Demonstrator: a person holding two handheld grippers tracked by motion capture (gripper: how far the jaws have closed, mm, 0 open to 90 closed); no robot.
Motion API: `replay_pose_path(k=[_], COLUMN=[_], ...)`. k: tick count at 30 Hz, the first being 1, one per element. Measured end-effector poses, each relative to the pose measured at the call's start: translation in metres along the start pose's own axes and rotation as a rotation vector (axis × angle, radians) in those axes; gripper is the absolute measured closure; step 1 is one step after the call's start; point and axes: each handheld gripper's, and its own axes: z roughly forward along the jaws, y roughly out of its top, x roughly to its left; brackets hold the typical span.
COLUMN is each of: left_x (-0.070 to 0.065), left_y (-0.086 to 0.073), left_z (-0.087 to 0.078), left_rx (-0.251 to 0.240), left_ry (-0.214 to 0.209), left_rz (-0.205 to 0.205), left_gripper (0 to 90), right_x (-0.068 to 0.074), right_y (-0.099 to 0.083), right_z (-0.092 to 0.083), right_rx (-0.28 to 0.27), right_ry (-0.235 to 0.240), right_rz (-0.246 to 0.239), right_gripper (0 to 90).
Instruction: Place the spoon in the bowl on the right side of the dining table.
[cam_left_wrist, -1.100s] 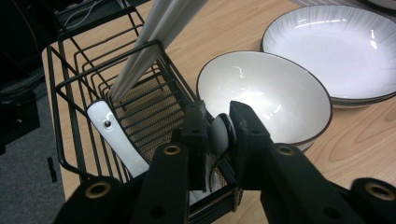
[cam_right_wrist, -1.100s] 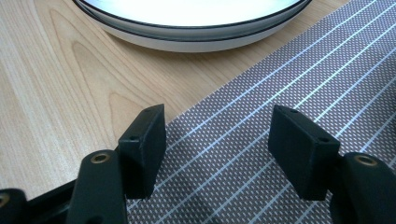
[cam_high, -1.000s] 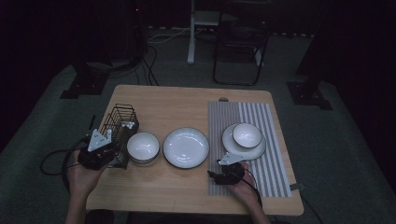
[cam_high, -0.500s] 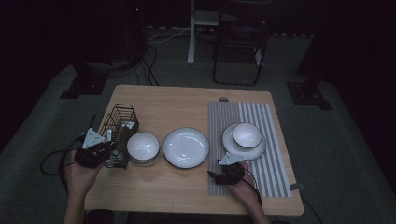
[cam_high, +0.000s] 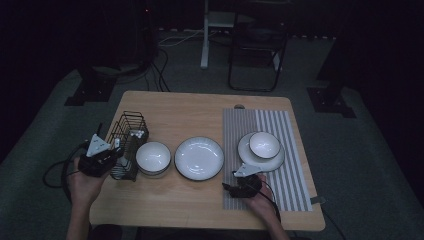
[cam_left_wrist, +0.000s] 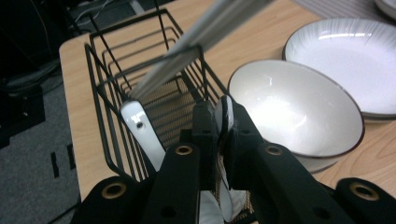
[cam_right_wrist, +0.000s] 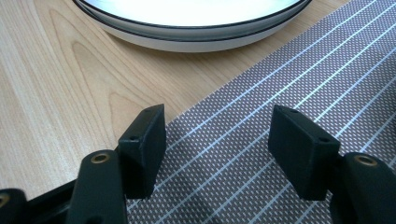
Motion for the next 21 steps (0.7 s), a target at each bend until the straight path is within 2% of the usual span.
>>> replay_pose_path(k=[5,12,21], left_x=[0.004,0.01,0.015], left_y=[0.01,0.022,0.036], left_z=[-0.005,-0.014,-0.026], left_rx=[-0.018,-0.055,-0.105], left_ry=[0.018,0.02,-0.011], left_rz=[0.018,0.034,0.038], left_gripper=[84.7,84.7,84.8], right_x=[0.0,0.0,0.0], right_y=[0.0,0.0,0.0], right_z=[0.0,0.0,0.0], right_rx=[0.001,-0.001,0.0], right_ry=[0.0,0.0,0.0], right_rz=[0.001,-0.002,0.0], right_gripper=[36.8,36.8,36.8])
